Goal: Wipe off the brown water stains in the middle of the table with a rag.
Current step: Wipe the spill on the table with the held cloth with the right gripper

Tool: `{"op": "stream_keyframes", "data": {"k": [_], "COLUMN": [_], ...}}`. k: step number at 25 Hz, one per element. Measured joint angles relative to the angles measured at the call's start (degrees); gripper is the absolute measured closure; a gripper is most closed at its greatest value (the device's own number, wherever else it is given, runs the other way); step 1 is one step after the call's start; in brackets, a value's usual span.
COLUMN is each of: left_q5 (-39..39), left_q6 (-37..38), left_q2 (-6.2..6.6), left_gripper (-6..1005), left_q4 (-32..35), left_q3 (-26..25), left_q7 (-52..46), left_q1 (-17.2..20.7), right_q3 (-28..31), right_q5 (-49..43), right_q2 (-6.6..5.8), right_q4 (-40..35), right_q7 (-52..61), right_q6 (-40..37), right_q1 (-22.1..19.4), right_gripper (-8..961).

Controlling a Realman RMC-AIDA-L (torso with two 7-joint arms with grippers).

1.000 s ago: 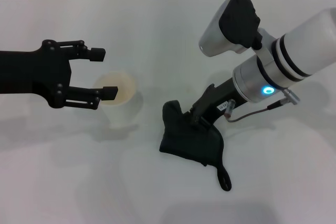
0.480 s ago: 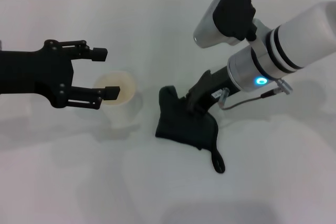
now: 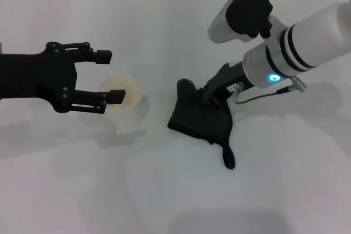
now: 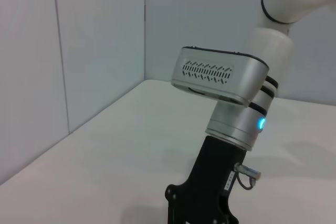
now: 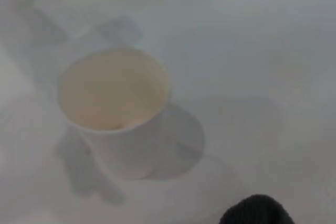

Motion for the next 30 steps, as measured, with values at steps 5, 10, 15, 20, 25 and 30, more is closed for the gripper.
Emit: {"op": "stream_keyframes", "data": {"k": [5,10,15,20,25,30], "left_q5": [0.11,0.14,0.04,0.01,0.01,0.00], "left_q6": [-0.11,-0.14,-0.14,-0.14,-0.29,-0.32], "left_q2": [-0.07,-0.14,-0.14,-0.14,-0.14,-0.21], "left_gripper": [135,134,135,135,136,136], "left_q4": [0.00,-0.01,-0.01,-0.10,-0.16,-0.18], "left_q3": [-0.04,-0.06,-0.06,-0.15,-0.15,-0.14], "left_q7": [0.09,0.09,0.09,0.09,0.40,0.72], "left_q1": [-0.14,-0.12,0.06,0.20,0.27,0.32], "right_q3": [0.00,0.14,2.00,3.39,5.66,7.44], "right_q5": [-0.01,-0.01,-0.93,-1.47,-1.57,-1.59], "right_q2": [-0.16,-0.19,-0.19,-0.23,-0.33,-0.44], "right_q4": [-0.01,0.45,1.63,2.07,2.08,0.98], "right_q7": [0.01,0.01,0.01,0.12,0.40,0.41], "right_q6": [0.90,2.33,3.33,4.07,4.19,3.88], "right_q1": [0.04,0.04,0.16,-0.08,-0.80,-2.68], "right_gripper": [889,889,889,889,889,890]}}
